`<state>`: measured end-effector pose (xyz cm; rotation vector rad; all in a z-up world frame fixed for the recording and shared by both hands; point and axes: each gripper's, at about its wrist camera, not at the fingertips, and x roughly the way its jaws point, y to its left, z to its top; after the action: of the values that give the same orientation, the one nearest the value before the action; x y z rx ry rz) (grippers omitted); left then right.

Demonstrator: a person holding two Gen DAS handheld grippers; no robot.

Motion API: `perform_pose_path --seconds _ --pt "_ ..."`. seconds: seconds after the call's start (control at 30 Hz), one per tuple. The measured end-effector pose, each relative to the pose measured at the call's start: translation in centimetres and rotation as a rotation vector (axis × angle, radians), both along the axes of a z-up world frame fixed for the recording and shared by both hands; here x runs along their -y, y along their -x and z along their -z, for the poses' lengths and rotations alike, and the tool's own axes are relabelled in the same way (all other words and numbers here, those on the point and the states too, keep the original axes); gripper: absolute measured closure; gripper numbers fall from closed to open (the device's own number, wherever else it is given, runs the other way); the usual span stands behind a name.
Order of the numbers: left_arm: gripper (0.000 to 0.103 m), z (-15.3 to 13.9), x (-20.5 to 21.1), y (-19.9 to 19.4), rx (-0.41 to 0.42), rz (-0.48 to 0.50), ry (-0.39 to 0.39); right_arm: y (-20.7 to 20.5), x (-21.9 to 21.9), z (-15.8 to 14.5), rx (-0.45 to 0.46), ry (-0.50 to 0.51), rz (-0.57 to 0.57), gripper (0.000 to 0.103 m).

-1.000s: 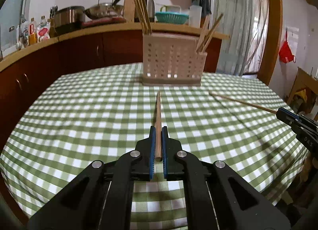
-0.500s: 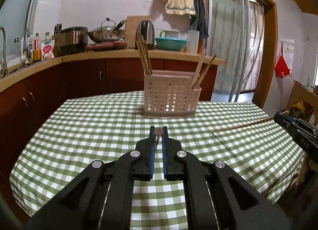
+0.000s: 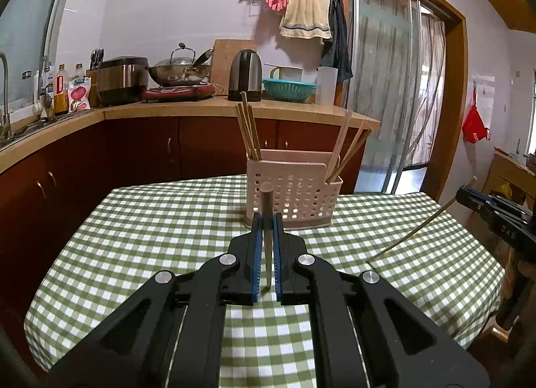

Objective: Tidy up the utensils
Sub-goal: 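Lift the chopsticks upright with both tools and raise them off the cloth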

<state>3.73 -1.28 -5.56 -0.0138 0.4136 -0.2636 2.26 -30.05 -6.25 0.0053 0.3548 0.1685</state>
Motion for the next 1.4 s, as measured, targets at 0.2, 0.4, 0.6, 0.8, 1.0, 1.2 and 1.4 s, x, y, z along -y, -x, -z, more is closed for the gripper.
perform_pose_path --seconds 0.2,0.4,0.6,0.8,1.0,1.2,1.4 --pt "0.096 -0.5 0.2 -1.7 0.01 0.0 0.005 -2.2 -0.7 -0.5 0.026 -0.003 -0.008 0.096" --pt "0.096 -0.8 0.4 -3.1 0.015 0.004 0.011 -3.6 -1.3 -0.8 0.036 -0.003 -0.011 0.096" --pt "0.096 -0.9 0.5 -3.9 0.02 0.007 0.008 -4.3 -1.6 -1.1 0.037 0.002 -0.011 0.096" --pt "0.096 -1.2 0.5 -4.3 0.02 0.01 0.009 -4.4 -1.6 -1.2 0.036 -0.002 -0.012 0.096" --pt "0.096 -1.8 0.8 -4.4 0.03 0.02 0.014 -4.9 -1.6 -1.6 0.046 -0.01 -0.015 0.096" --pt "0.096 -3.4 1.1 -4.5 0.062 0.038 0.023 -5.0 -1.8 -2.6 0.076 -0.02 -0.032 0.096" --pt "0.096 -5.6 1.5 -4.6 0.12 0.053 0.039 -5.2 -2.2 -4.2 0.126 -0.034 -0.049 0.096"
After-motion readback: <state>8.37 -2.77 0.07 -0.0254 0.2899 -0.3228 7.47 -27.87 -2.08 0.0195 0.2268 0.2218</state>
